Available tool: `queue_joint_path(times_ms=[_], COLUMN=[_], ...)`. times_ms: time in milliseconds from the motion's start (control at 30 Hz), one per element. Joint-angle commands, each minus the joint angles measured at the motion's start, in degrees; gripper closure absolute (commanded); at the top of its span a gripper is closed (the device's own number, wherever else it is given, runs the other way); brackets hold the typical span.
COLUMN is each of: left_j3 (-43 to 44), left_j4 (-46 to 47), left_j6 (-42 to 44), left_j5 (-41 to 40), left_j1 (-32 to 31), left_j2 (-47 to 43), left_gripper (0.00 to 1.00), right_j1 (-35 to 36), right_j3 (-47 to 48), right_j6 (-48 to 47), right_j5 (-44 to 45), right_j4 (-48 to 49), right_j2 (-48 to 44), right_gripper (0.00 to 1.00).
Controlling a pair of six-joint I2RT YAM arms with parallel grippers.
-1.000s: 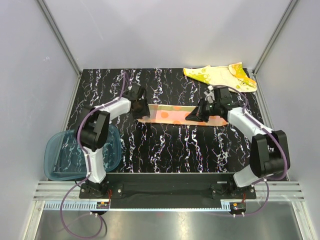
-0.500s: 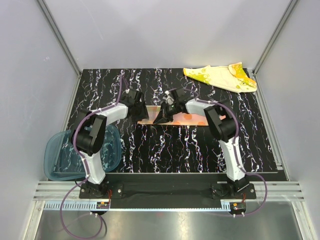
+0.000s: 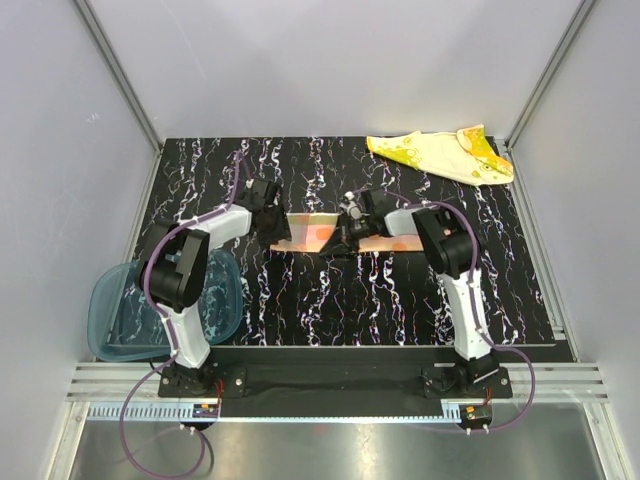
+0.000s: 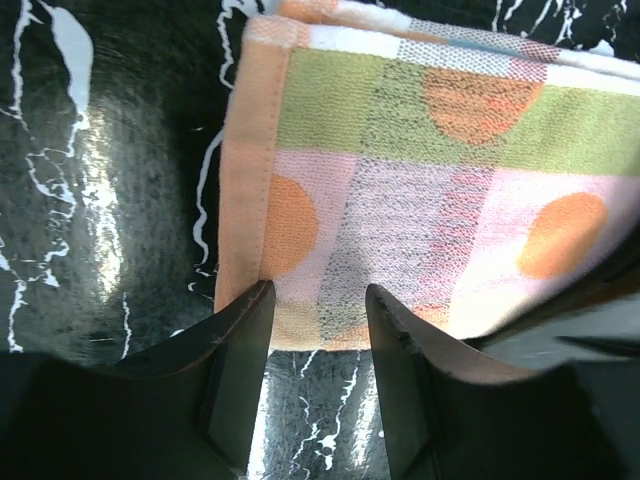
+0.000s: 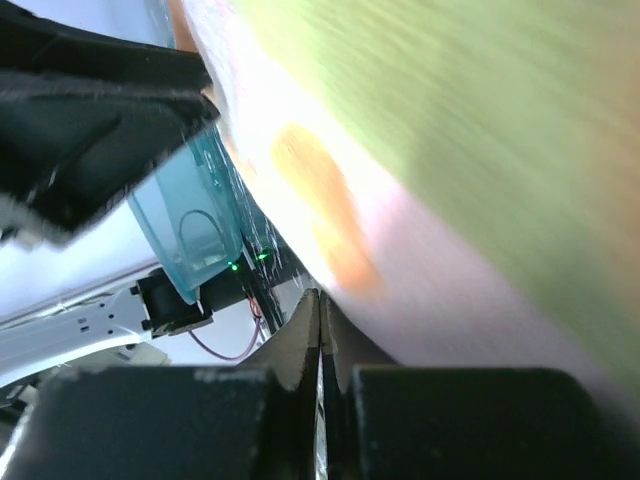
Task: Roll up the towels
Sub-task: Fold the towel
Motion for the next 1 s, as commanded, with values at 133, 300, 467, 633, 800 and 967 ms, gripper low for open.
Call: queue_joint_path(times_ms=[133,300,467,633,800,967], left_j3=[-0.9,-0.5,-0.2,0.2,0.8,1.2], left_j4=[-6.7,-7.1,-7.7,-8.5,-9.7,-9.9], left_j6=[2.1,2.2,1.9,1.4,1.2,0.4], left_j5=[-4.1,-4.4,-4.3,-4.6,-5.3,-5.1], left_j1=[3.1,3.4,3.7,3.8,3.8,3.8], left_j2=[1.7,1.9,2.1,2.0,1.6,1.7], left_gripper=[0.52,0.52,0.52,0.53,0.53,0.53], right_j1=[-9.6,-15.2,-24.7,-29.0,-31.1,-31.1], right_j3=[-13.6,-21.2,-27.6,-32.0,-29.1,-25.6], right_j6=[-1.6,-3.8,-5.0,-5.9,-10.6,-9.3], right_j5=[1.7,3.1,0.3,6.5,31.3,49.1], right_j4=[0.9,-2.3,-3.0,-8.5,-27.9,-38.0], right_j2=[-8.0,-14.4,-19.1,-26.7,-34.9,-42.5], right_gripper=[1.00,1.00,1.00,1.00,1.00,1.00])
